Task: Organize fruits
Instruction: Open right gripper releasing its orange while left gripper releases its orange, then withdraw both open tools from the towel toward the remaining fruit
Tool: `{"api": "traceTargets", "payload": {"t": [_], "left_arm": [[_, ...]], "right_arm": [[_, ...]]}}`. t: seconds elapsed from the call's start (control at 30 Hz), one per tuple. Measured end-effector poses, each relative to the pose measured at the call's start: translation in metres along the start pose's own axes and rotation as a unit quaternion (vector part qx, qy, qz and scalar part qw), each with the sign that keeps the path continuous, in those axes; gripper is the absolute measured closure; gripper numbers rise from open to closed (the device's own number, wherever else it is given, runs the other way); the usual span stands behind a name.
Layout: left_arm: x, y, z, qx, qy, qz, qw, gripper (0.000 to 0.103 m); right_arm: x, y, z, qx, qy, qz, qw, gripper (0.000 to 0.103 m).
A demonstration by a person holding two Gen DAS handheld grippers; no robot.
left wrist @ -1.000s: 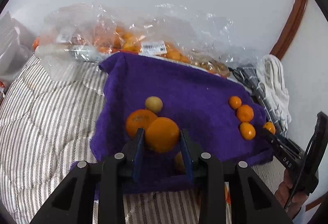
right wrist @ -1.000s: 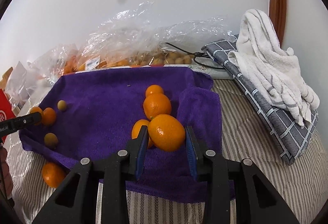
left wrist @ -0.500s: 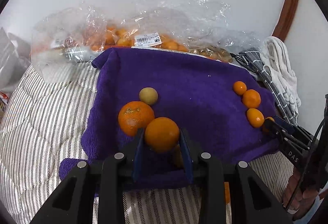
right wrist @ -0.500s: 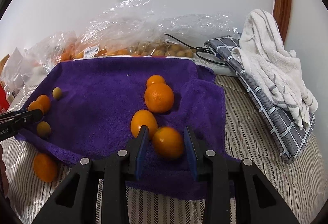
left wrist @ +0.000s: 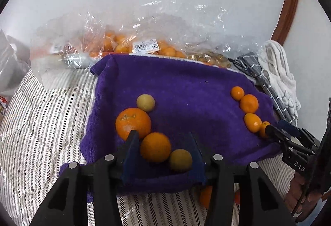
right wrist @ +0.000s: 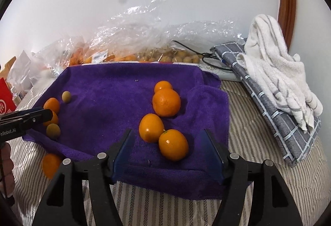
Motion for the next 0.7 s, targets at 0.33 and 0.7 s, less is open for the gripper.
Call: {"api": "traceTargets", "payload": {"t": [0.33,0.7], "left_arm": [[-0.01,-0.015,0.01,0.036,-0.038,-0.012,0.9986,0.055],[-0.021,-0.038,0.013,0.069,-0.027,0.029,0.9968,0.055]], "right_arm": [[0.005,-0.036,0.005,-0.008,0.044,0.003,0.999,0.037],[-0.02,-0.075,-0.018,-0.022,0.026,0.014,0.999,0.037]]}}
Point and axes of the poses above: each gripper's, at about its wrist camera, not at the fingertips, and y roughly the way its jaws point, x to its right, z to its top, the point moved 2 cm from there along y, roughly the way its jaws point, and after that the axes turned 7 degrees about x, right-handed, at the moved point
